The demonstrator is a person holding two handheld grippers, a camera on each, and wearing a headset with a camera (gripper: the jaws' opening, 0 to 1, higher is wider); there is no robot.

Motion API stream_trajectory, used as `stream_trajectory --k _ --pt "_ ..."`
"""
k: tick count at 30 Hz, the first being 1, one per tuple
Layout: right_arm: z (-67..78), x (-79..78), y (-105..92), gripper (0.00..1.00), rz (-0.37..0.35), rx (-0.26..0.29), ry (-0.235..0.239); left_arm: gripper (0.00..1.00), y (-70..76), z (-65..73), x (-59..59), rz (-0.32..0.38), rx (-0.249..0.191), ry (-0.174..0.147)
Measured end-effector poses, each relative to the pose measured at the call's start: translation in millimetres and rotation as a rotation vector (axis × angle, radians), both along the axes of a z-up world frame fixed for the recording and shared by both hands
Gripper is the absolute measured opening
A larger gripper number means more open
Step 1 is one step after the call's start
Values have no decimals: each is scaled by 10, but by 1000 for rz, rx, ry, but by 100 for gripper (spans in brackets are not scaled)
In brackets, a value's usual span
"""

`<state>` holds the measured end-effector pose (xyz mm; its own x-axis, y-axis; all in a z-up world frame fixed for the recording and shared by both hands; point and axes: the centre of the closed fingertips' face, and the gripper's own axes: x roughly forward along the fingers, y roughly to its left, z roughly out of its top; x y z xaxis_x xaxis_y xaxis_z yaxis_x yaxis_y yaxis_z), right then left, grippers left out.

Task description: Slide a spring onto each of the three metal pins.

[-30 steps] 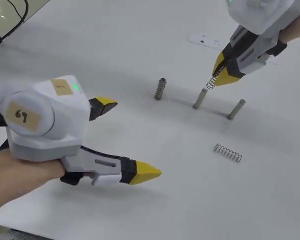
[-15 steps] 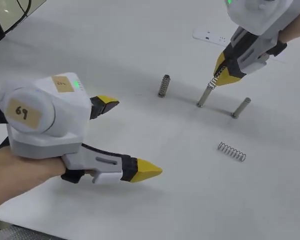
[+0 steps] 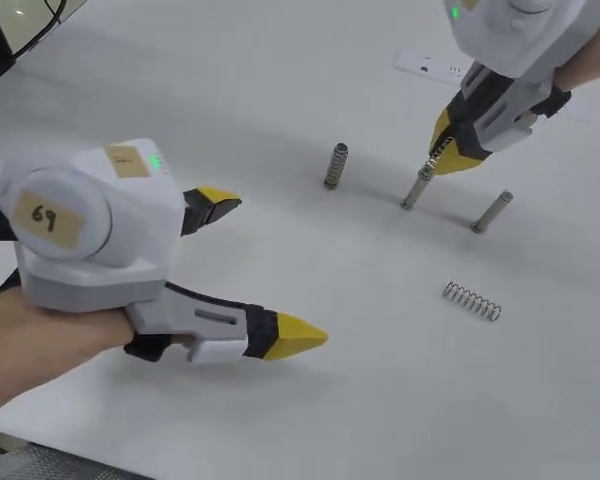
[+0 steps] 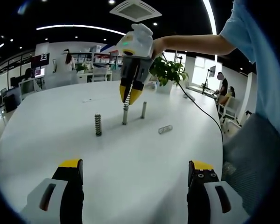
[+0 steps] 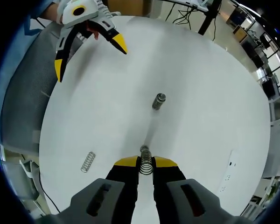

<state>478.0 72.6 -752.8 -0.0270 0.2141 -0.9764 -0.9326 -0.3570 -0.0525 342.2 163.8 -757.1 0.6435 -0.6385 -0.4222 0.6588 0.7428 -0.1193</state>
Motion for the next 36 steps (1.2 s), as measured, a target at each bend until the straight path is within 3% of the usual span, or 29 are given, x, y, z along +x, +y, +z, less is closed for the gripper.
stream_trajectory --k 22,26,36 --pt "-340 -75 13 8 20 -26 22 90 17 -51 17 7 -6 16" --pt "-462 -54 6 8 21 -28 25 90 12 -59 17 6 -6 18" --pt "-440 -59 4 8 17 -31 25 89 12 -79 2 5 -8 25"
